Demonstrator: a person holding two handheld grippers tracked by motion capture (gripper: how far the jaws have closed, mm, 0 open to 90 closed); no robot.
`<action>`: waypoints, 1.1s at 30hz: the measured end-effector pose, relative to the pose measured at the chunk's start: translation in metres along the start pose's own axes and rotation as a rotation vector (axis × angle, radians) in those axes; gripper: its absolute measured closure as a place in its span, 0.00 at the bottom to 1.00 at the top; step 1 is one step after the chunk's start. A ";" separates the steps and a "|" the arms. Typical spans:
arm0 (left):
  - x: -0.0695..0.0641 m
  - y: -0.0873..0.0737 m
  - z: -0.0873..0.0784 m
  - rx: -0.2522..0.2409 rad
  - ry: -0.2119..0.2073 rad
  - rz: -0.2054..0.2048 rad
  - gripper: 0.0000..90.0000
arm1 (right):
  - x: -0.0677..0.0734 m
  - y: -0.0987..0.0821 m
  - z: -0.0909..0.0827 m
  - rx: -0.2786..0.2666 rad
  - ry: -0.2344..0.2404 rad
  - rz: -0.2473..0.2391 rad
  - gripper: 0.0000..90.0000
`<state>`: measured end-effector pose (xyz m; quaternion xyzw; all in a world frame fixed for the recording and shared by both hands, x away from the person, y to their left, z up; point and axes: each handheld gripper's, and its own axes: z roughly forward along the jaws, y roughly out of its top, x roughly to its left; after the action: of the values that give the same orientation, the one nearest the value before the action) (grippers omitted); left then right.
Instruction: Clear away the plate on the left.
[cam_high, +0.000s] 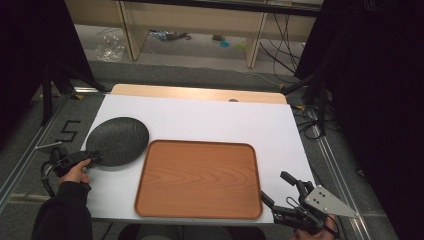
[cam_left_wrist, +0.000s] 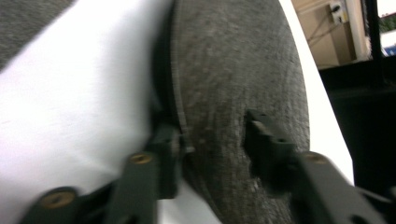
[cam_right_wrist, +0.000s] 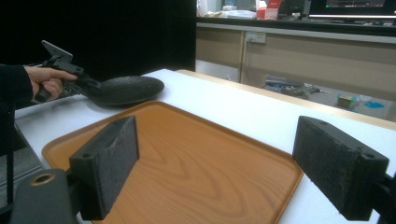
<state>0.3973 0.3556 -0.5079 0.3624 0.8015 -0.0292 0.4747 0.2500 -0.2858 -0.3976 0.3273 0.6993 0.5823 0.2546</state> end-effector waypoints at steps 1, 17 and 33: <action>0.001 -0.001 0.000 0.000 0.010 -0.008 0.75 | 0.000 0.000 0.000 -0.001 0.000 0.001 0.17; 0.007 -0.001 -0.008 -0.100 -0.153 -0.125 0.95 | 0.000 0.000 0.000 0.004 -0.003 -0.001 0.17; 0.003 0.002 -0.012 -0.178 -0.167 -0.098 0.95 | -0.001 0.000 -0.001 0.005 -0.016 -0.003 0.17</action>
<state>0.3887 0.3640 -0.5030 0.2755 0.7754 -0.0114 0.5681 0.2498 -0.2875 -0.3972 0.3315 0.6990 0.5776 0.2605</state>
